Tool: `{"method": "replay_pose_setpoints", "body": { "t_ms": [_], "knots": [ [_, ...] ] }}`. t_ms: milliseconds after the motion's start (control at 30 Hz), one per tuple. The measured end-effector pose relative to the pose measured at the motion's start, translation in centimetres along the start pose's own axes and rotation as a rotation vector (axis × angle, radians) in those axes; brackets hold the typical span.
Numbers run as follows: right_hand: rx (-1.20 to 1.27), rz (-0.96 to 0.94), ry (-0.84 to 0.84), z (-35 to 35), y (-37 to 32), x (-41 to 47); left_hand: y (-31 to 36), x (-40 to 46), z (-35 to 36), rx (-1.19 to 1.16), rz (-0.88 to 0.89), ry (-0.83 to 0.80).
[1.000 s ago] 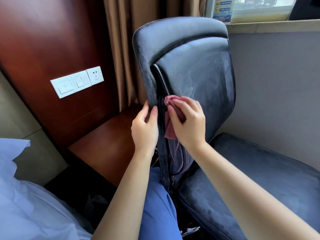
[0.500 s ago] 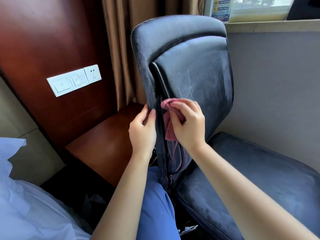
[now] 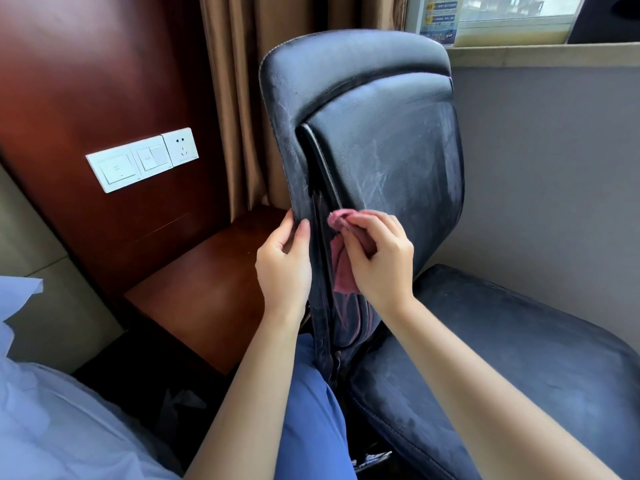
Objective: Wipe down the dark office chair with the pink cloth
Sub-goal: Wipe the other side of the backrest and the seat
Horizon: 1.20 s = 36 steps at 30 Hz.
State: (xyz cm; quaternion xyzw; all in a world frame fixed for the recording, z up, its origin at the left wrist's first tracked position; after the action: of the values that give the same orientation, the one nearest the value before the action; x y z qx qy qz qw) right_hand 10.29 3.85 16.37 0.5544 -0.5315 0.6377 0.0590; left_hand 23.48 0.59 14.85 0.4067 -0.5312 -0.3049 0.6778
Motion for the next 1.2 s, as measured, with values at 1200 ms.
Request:
{"method": "replay_pose_setpoints", "body": {
  "t_ms": [1200],
  "knots": [
    [-0.175,-0.189,0.038,1.7,-2.9,2.5,1.0,-0.4,0.1,-0.105,-0.08,-0.037]
  ]
}}
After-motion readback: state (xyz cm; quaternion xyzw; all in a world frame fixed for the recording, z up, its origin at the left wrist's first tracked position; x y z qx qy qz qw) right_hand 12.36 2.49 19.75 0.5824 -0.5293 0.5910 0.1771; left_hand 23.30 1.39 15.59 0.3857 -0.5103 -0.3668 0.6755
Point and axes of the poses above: each hand's wrist, its own x-axis towards the middle knuckle, its own z-axis out of the palm, y = z × x, the point moved 3 cm from there along x, towards the middle knuckle, and after that the axes turned 12 degrees about z, right-handed, at the moved point
